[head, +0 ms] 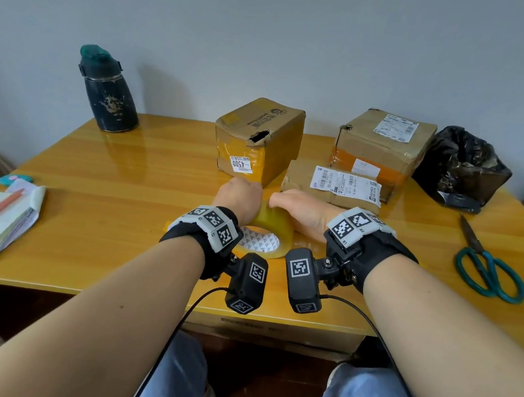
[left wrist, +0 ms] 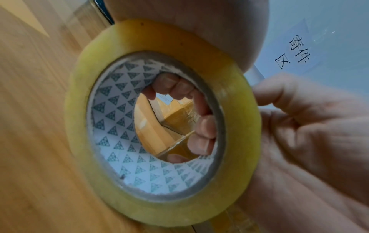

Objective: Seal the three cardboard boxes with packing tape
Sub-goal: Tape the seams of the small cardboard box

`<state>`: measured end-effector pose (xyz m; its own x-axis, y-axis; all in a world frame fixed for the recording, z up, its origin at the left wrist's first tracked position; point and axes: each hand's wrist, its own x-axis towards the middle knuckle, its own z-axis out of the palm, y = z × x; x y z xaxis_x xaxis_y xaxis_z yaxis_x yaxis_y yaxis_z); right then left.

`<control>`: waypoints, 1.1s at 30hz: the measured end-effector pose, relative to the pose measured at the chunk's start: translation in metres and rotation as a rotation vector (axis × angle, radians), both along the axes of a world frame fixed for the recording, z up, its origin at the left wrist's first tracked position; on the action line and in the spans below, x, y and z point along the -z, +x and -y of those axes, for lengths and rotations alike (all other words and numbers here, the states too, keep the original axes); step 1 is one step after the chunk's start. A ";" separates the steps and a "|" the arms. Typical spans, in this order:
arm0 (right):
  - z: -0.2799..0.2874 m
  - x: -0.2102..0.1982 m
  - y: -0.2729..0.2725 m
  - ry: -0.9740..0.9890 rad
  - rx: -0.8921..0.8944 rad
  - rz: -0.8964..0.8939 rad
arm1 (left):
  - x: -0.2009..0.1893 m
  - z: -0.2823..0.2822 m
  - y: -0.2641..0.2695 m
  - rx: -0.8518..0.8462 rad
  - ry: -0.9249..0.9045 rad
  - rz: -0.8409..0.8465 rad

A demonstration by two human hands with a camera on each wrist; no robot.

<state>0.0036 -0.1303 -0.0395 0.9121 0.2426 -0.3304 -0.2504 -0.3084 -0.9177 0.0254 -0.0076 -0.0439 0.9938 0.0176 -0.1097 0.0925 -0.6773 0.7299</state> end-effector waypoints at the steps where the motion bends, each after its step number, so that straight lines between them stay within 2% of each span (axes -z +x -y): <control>1: 0.000 0.001 0.002 0.013 -0.001 -0.010 | 0.000 0.000 0.000 -0.004 -0.026 -0.018; 5: -0.004 -0.001 0.006 0.005 0.009 -0.022 | 0.000 -0.002 0.000 -0.050 -0.121 -0.043; 13: -0.014 -0.006 0.004 -0.100 -0.002 0.018 | 0.000 -0.005 -0.002 -0.085 -0.134 -0.038; 23: -0.013 -0.005 0.002 -0.063 0.052 -0.010 | -0.002 -0.002 -0.004 -0.077 -0.148 -0.049; 27: -0.011 -0.006 0.001 0.023 0.085 -0.047 | -0.002 -0.002 -0.004 -0.083 -0.139 -0.041; 33: -0.004 0.002 0.006 0.092 -0.017 -0.075 | -0.001 -0.004 -0.004 -0.078 -0.129 -0.039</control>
<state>0.0098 -0.1268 -0.0411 0.8812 0.2900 -0.3733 -0.3150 -0.2285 -0.9212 0.0216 -0.0038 -0.0432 0.9849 0.0776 -0.1550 0.1715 -0.5675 0.8053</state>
